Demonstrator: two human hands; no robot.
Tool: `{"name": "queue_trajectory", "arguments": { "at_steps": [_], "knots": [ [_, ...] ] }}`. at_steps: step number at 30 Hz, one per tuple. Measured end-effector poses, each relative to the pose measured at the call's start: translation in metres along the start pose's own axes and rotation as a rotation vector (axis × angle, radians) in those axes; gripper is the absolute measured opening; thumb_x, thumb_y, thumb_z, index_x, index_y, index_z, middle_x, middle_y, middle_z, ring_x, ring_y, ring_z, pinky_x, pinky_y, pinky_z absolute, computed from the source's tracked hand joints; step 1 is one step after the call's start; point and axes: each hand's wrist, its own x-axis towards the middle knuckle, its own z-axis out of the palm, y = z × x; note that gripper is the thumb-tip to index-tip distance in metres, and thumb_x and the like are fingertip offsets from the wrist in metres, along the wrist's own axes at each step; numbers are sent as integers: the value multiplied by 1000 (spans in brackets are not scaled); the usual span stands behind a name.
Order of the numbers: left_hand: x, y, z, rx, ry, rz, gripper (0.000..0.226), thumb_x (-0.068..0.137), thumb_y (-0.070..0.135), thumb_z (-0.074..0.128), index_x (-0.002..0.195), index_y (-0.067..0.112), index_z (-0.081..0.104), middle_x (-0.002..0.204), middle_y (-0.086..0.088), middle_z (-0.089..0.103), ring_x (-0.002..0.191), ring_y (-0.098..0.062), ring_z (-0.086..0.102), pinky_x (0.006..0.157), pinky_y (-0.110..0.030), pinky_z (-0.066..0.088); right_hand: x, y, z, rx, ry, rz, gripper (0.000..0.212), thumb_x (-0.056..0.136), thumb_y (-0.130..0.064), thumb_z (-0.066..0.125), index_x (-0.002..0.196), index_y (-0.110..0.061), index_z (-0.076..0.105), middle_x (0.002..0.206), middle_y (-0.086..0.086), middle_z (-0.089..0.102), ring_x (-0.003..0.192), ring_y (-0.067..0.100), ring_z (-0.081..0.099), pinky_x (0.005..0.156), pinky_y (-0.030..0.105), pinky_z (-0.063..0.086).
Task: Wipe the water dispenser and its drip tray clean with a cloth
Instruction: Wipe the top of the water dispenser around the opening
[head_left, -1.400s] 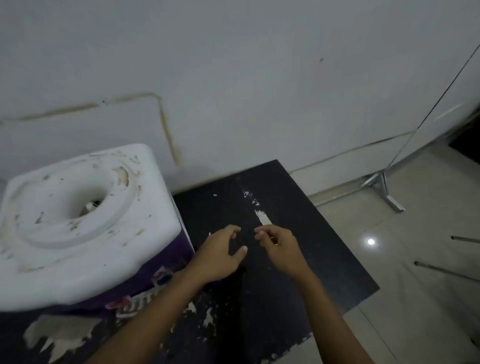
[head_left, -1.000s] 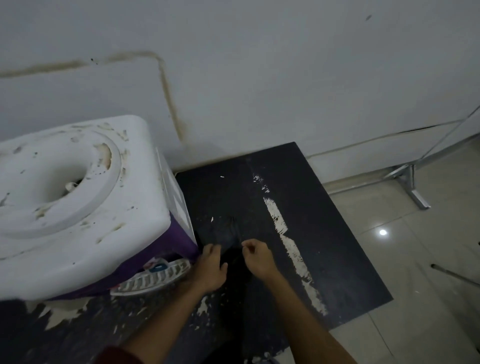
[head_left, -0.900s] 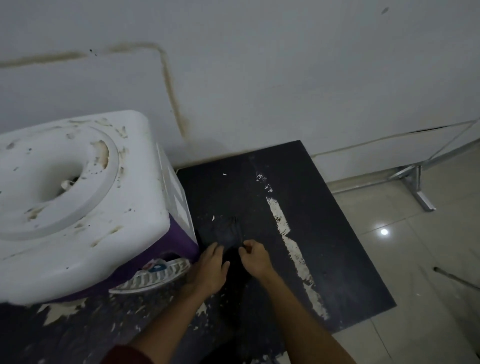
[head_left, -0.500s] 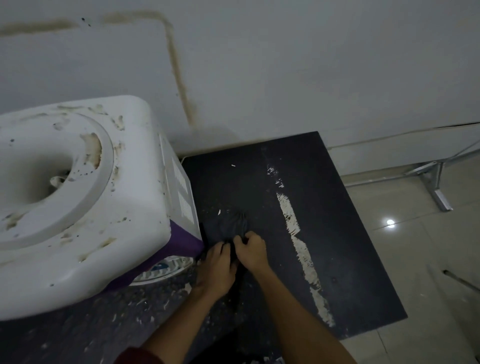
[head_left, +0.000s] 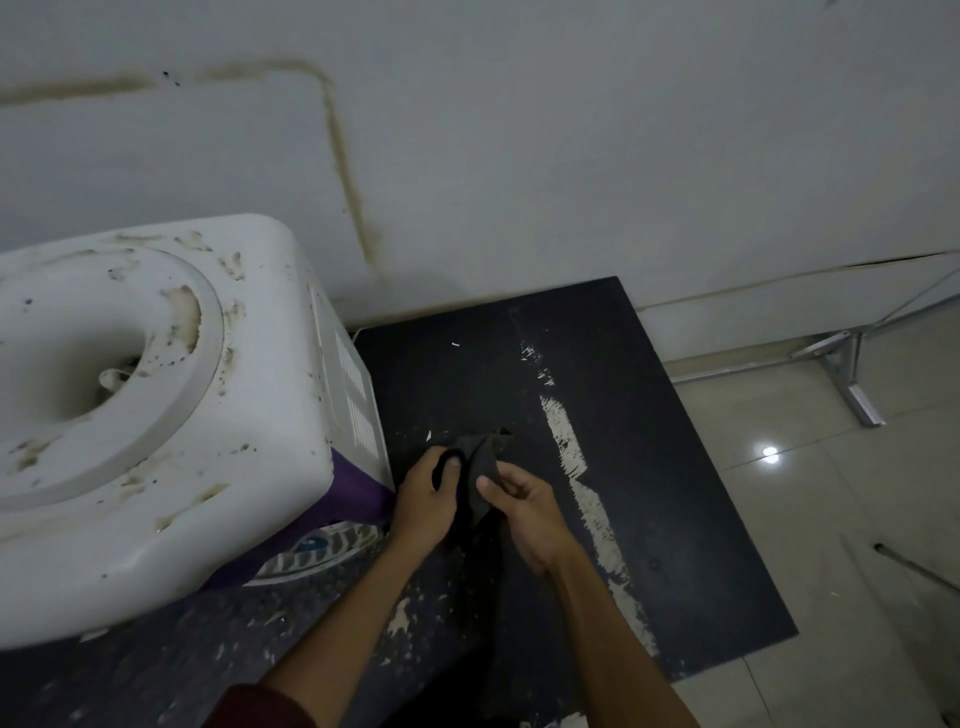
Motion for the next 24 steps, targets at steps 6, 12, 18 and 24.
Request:
{"name": "queue_trajectory", "arguments": {
  "at_steps": [6, 12, 18, 24],
  "knots": [
    [-2, 8, 1, 15, 61, 49, 20, 108, 25, 40, 106, 17, 58, 95, 4, 63, 89, -13, 61, 77, -25, 48, 2, -9, 4, -84, 319, 59, 10, 94, -21, 65, 96, -13, 71, 104, 18, 72, 89, 22, 69, 84, 46, 58],
    [-16, 14, 3, 200, -22, 235, 19, 105, 20, 46, 116, 26, 61, 104, 11, 68, 96, -8, 65, 82, -31, 54, -2, -25, 11, -74, 349, 59, 16, 100, -22, 58, 99, -9, 67, 102, 15, 73, 91, 21, 70, 67, 34, 58],
    [-35, 12, 10, 417, -30, 422, 35, 102, 18, 50, 135, 23, 58, 133, 9, 62, 118, -11, 56, 95, -28, 49, -13, -24, 17, 219, 244, 39, 33, 96, -32, 65, 109, -2, 63, 103, 14, 74, 97, 23, 71, 88, 37, 57],
    [-53, 17, 7, 202, -160, 402, 38, 96, 19, 50, 131, 25, 64, 138, 13, 57, 128, 0, 50, 107, -15, 38, -17, -24, 8, 190, 308, -10, 14, 95, 5, 55, 101, -4, 62, 97, 19, 69, 90, 27, 66, 85, 37, 56]
  ]
}}
